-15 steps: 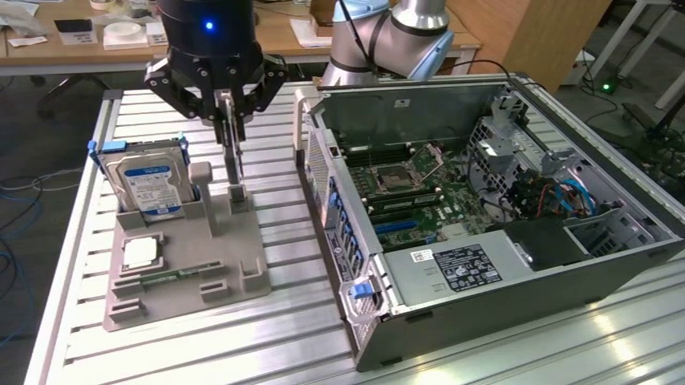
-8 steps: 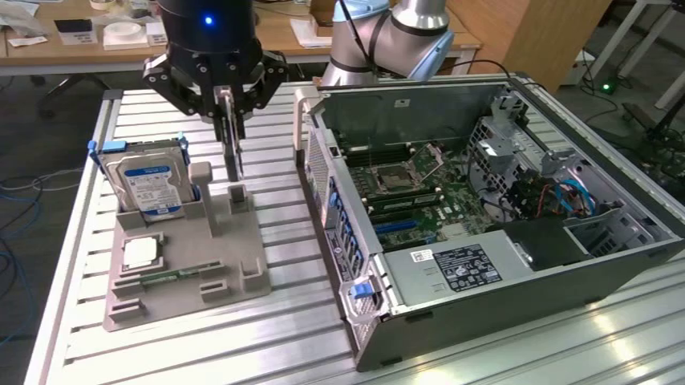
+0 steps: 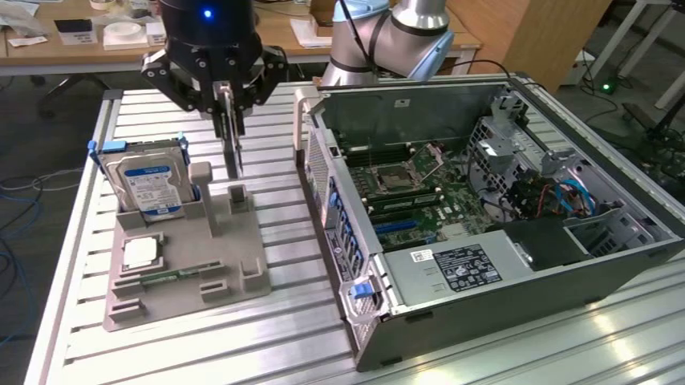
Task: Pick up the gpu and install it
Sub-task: 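Pick up the gpu and move the gpu toward the slot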
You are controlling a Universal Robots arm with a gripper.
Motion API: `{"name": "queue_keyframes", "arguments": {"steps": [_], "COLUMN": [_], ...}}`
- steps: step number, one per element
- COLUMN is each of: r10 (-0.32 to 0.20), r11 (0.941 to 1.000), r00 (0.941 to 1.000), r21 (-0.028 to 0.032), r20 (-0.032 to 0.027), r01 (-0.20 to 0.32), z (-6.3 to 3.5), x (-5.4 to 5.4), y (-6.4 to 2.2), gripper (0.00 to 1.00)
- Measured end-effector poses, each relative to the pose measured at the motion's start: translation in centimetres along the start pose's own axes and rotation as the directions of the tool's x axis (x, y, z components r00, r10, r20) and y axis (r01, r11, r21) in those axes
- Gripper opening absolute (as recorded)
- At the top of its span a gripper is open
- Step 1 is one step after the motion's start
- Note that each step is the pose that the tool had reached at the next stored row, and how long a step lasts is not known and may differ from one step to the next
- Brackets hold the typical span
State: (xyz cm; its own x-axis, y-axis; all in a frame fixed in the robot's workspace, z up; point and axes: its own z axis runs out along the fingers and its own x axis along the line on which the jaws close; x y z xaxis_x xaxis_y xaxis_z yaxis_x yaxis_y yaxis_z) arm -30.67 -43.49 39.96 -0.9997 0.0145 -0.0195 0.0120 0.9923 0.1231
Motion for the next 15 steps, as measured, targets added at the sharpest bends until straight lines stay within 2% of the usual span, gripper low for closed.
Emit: {"name": "queue_keyframes", "arguments": {"steps": [15], "r10": [0.0], "r11": [1.0], "r00": [1.0], "r21": [-0.0001], "r20": [0.0001], "r01": [0.0], "z": [-1.06], "x": [0.0], "y": [0.13], "gripper": [0.28]}}
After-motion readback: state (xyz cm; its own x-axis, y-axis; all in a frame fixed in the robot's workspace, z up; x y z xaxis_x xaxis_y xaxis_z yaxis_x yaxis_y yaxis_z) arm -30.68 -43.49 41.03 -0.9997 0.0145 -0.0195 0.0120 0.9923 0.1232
